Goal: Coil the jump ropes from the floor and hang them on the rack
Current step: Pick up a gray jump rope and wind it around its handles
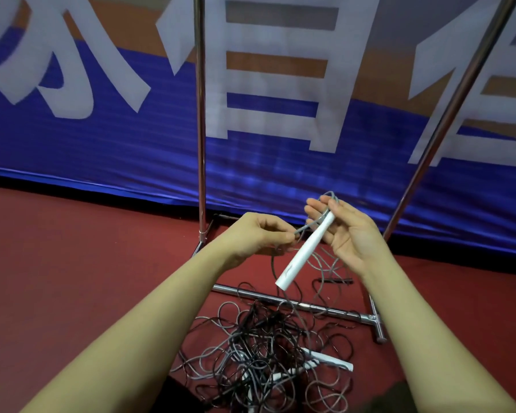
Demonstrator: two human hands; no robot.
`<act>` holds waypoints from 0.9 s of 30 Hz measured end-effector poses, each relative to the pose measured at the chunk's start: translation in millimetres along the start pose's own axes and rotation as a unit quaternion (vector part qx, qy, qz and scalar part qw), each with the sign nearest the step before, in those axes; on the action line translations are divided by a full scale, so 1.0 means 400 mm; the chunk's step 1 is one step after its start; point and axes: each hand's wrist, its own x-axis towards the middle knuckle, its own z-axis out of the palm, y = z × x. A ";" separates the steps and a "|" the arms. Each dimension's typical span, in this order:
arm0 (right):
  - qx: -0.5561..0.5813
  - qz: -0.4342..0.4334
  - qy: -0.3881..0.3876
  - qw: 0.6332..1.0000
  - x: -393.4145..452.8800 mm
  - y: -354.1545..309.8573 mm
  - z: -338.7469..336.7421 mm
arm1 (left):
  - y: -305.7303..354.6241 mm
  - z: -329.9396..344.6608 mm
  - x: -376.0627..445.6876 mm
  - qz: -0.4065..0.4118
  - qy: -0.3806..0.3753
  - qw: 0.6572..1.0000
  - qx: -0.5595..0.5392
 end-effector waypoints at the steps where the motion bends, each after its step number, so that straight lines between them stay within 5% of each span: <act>1: -0.016 0.002 -0.004 1.000 0.002 0.002 -0.004 | 0.003 -0.001 0.001 0.000 0.013 1.000 -0.014; 11: -0.217 0.102 -0.124 0.963 -0.010 0.085 0.022 | 0.050 -0.037 0.022 0.048 0.125 0.944 -0.301; 18: -0.262 0.164 -0.212 0.927 -0.024 0.086 0.027 | 0.048 -0.098 0.043 0.091 0.235 0.902 -0.350; 27: -0.110 0.059 -0.106 0.987 -0.009 0.051 0.045 | 0.045 -0.061 0.030 -0.037 0.175 0.949 -0.259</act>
